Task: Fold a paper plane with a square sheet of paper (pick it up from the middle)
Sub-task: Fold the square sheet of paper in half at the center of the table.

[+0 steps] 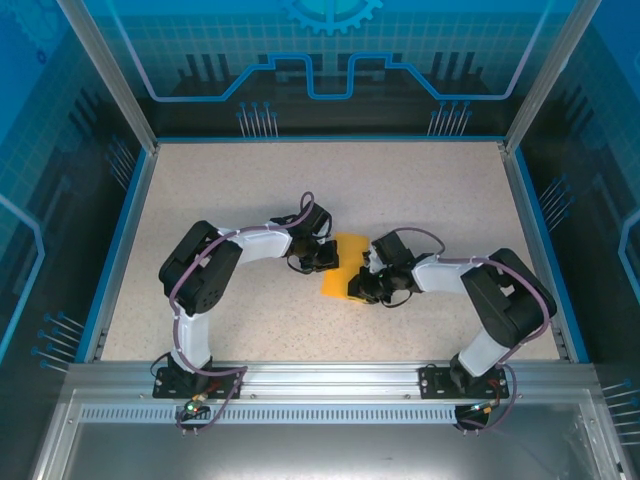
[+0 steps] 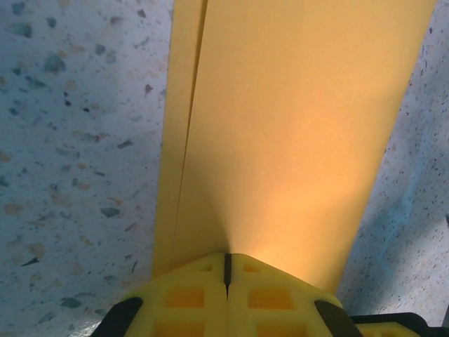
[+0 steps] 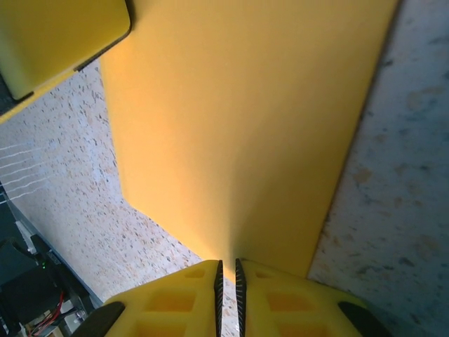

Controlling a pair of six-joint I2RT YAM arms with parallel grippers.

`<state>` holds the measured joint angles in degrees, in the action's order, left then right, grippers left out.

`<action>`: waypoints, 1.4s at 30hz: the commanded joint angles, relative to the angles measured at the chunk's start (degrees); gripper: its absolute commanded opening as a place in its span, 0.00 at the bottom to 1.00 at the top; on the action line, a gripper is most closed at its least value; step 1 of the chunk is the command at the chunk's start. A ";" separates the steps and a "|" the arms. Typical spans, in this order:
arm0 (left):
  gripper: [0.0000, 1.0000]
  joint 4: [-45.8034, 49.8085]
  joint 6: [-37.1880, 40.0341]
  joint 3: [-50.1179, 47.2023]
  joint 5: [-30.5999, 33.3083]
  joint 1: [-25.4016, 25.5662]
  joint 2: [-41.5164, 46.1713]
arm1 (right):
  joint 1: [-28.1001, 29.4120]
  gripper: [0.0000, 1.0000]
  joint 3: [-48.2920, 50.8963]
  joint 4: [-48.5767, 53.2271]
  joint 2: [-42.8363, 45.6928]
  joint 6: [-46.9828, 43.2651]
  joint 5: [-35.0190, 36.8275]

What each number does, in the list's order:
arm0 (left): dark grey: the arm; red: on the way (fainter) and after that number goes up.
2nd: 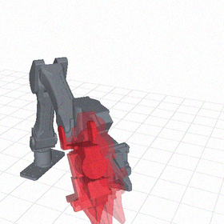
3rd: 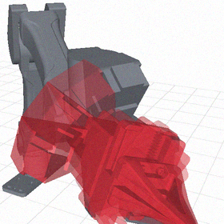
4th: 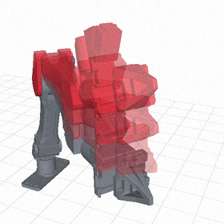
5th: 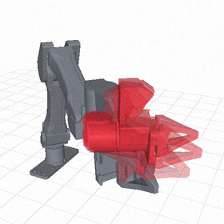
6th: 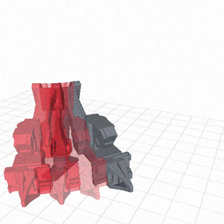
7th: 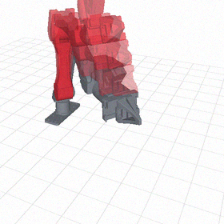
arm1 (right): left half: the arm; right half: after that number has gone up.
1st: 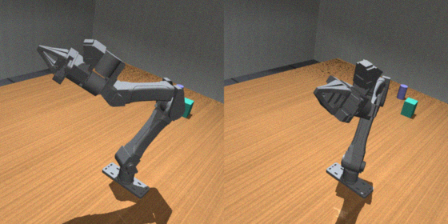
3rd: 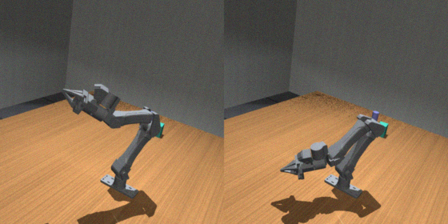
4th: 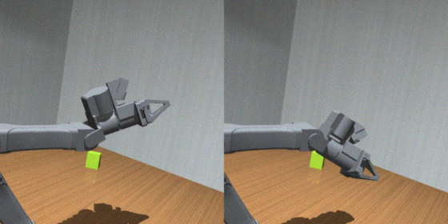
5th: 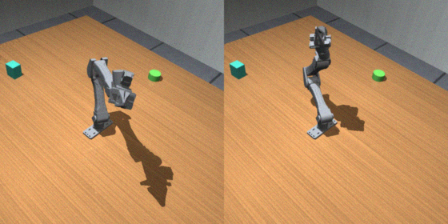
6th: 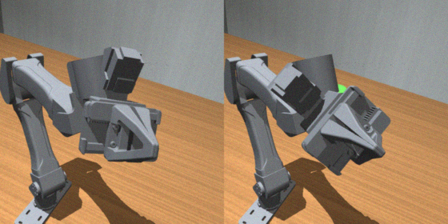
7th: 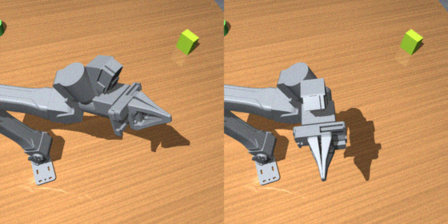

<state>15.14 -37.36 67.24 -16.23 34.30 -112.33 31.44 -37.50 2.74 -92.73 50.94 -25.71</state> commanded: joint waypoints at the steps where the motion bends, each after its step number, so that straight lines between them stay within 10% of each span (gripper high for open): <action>1: 0.00 6.80 0.88 -2.05 2.80 0.49 -0.34 | -2.50 0.16 -1.64 2.10 3.24 -1.41 0.51; 14: 0.00 6.31 0.50 -2.75 2.56 0.54 -0.34 | -15.42 0.17 -18.71 0.56 -10.03 -5.69 -4.12; 36: 0.00 5.41 0.13 -1.59 -0.09 0.47 1.84 | -17.25 0.18 -26.21 5.96 -16.87 -8.93 -4.32; 42: 0.31 5.08 0.18 2.30 -3.78 -0.14 9.20 | -16.04 0.21 -23.80 13.80 -5.56 -12.97 -0.71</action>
<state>18.37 -37.52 66.85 -17.26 34.30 -108.71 14.66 -62.22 11.22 -104.40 41.30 -27.94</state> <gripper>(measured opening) 0.292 0.206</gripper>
